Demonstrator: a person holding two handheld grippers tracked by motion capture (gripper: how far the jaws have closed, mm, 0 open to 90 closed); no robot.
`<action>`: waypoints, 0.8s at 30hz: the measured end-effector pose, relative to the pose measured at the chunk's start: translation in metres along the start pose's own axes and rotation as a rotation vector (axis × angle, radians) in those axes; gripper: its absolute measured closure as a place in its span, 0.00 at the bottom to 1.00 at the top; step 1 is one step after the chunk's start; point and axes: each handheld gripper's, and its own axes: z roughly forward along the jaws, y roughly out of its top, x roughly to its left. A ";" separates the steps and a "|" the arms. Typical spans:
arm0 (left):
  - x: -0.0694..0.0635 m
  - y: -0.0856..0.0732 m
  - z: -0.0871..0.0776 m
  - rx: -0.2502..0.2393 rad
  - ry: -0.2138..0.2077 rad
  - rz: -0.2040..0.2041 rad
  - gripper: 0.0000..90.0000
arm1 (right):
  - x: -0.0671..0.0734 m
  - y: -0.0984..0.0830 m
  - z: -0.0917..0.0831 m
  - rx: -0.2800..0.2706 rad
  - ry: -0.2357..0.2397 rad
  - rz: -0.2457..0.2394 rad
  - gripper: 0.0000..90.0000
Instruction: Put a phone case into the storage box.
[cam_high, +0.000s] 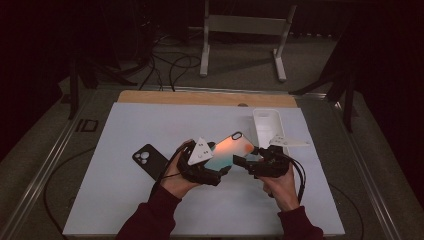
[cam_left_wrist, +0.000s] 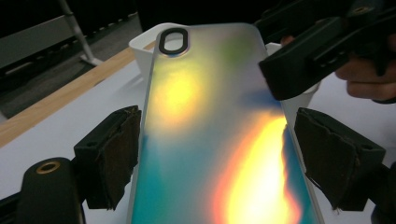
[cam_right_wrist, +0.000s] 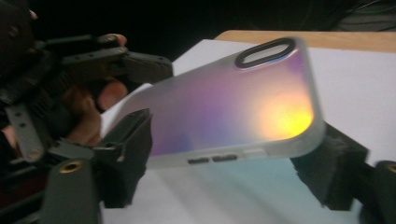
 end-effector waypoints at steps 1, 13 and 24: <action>0.000 0.000 0.001 0.005 -0.003 0.005 0.19 | 0.000 0.000 0.000 0.003 0.007 0.012 0.33; -0.012 -0.004 0.013 0.036 0.011 0.048 0.19 | 0.005 0.003 0.002 -0.031 0.080 0.086 0.84; 0.004 -0.010 0.006 -0.004 -0.006 -0.042 0.17 | 0.015 0.006 0.002 -0.006 -0.043 -0.008 0.97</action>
